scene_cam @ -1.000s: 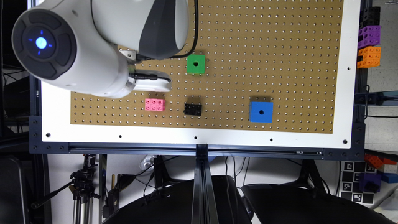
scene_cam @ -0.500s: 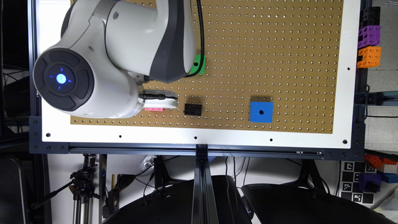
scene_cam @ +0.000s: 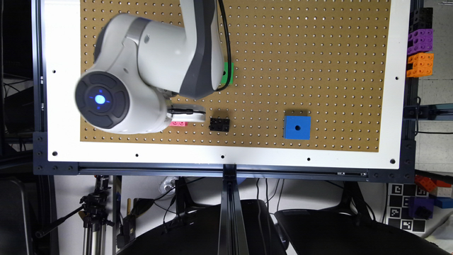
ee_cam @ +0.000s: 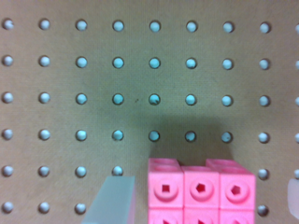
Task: Pick up pink block.
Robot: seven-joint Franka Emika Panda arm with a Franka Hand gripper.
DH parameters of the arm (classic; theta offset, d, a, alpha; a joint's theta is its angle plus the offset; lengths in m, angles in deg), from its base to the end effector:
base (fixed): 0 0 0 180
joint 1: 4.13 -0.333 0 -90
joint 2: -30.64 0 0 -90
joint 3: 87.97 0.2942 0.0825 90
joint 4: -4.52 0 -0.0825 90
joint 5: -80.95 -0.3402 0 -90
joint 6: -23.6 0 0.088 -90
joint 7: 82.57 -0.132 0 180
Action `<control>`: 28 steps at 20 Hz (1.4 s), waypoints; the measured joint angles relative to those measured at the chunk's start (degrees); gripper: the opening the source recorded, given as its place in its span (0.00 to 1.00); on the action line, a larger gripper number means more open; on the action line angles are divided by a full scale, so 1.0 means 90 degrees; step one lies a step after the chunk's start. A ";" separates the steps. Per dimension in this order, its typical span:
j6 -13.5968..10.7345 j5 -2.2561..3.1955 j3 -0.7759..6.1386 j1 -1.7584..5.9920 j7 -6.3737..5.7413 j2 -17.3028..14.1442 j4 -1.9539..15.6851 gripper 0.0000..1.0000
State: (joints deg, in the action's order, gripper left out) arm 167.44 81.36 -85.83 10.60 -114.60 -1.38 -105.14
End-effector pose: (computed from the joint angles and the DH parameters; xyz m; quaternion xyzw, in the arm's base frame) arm 0.5801 -0.1303 0.1946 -0.9249 0.3797 -0.0175 0.0108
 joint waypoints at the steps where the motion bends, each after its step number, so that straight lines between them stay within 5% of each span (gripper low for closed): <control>1: 0.0034 0.0000 0.0000 0.0000 0.0000 -0.0037 0.0006 1.00; 11: 0.0035 0.0000 0.0008 0.0000 0.0000 -0.0082 0.0059 1.00; 21: 0.0035 0.0000 0.0066 -0.0064 -0.0051 -0.0337 0.0446 1.00; 28: 0.0162 0.0002 0.0064 -0.0066 -0.0051 -0.0627 0.0518 1.00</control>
State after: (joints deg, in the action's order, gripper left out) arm 168.90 81.38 -85.25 10.00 -115.06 -7.03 -100.48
